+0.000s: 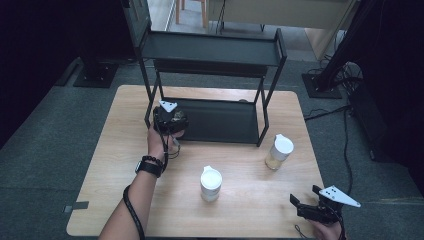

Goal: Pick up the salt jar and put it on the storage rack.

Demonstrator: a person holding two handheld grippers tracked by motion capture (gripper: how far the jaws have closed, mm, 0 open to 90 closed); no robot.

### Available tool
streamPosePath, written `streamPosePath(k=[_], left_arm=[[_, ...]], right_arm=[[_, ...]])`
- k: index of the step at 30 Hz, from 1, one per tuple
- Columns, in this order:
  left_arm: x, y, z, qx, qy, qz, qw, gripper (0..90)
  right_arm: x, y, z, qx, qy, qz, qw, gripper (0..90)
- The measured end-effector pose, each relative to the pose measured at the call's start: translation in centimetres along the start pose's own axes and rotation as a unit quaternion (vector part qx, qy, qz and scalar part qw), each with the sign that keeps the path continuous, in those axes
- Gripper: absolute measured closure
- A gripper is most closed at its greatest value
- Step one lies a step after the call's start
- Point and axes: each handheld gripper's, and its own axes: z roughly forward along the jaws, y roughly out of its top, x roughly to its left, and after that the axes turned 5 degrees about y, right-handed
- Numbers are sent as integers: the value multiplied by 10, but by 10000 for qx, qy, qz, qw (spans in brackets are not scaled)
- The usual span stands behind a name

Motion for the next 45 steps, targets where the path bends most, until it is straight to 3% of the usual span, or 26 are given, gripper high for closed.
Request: streamPosePath(k=[4,11,13,17,24,29,33,40,45], left_arm=[[0,-5,-5,3,-131,61,9999,218],[-1,-16,-13,-33,-153,110,9998,204],[-1,-19,-15,-62,-256,128,9996,88],[-3,-25,-20,-141,-350,111,9992,88],[4,-43,-25,-246,-307,-180,9991,88],[11,-53,-29,-300,-243,-226,9990,88],[13,-66,-33,-259,-286,-137,9992,88],[20,-87,-41,-235,-256,-234,9991,88],[25,-96,-47,-173,-377,-262,9988,88]], right_arm=[[0,0,0,4,-9,-1,10000,15],[1,0,0,14,-26,-33,10000,15],[1,0,0,20,-31,-33,10000,15],[1,0,1,33,-32,-37,10000,15],[1,0,1,36,-45,-53,10000,15],[2,0,1,43,-48,-69,10000,15],[2,0,1,50,-47,-68,10000,15],[2,0,2,73,-67,-73,9999,15],[2,0,2,91,-85,-73,9999,15]])
